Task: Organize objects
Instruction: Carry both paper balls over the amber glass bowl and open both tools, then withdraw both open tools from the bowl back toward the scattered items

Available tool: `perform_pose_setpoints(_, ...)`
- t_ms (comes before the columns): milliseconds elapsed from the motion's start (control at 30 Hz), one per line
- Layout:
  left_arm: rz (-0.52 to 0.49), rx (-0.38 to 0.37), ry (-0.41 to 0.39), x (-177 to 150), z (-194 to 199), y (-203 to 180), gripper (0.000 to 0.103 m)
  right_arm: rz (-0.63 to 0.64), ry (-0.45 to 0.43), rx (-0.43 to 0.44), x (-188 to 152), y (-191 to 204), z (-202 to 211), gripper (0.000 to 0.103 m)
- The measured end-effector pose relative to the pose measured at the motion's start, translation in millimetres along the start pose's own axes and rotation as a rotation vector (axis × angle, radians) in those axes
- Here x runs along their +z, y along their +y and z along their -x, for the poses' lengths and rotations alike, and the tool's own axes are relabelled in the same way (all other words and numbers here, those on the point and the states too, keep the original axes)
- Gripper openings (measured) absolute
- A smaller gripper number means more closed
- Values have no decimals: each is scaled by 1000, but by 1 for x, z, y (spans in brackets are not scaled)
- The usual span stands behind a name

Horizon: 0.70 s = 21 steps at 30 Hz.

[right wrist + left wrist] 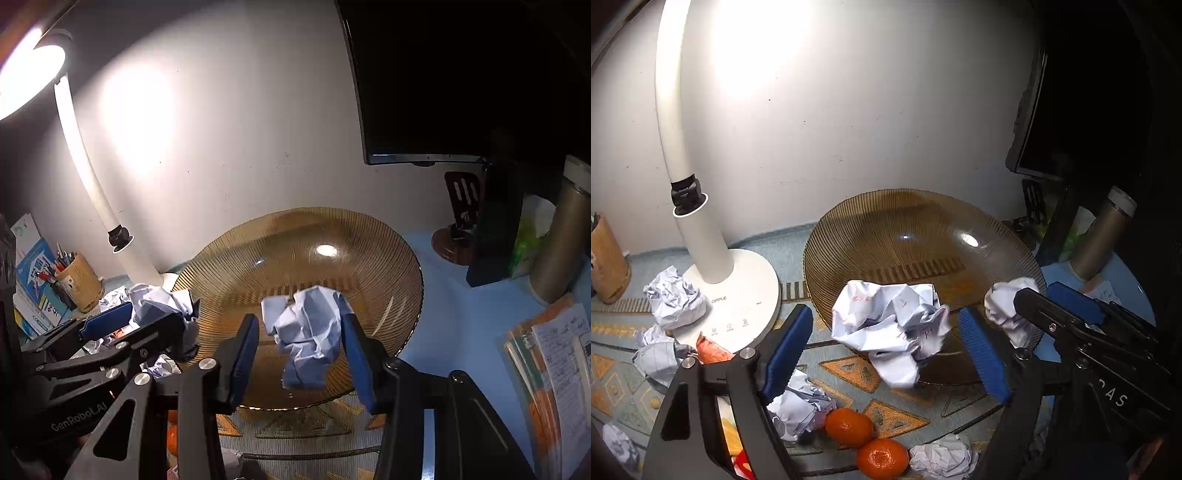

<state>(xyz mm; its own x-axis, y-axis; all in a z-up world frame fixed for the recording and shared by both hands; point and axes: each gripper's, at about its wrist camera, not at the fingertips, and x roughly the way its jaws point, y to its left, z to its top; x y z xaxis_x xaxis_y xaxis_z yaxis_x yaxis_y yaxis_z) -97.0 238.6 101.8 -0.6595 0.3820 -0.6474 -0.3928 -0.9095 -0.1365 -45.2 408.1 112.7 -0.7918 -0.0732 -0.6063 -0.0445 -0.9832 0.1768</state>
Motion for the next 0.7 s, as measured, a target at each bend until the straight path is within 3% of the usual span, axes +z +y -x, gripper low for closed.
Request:
perform_pose_setpoints(233, 20, -26, -36, -16, 35, 16, 89, -15, -20, 31, -14, -10, 21, 56)
perform_pose_setpoints(433, 99, 0, -140, -46, 107, 42, 89, 71, -36, 94, -37, 32, 59, 56)
perform_pose_setpoints(633, 151, 127, -256, -99, 184, 83, 99, 121, -82, 164, -59, 76, 97, 62)
perform_pose_setpoints(700, 130, 254, -228, -127, 191, 102, 99, 131, -98, 147, -76, 82, 98, 64)
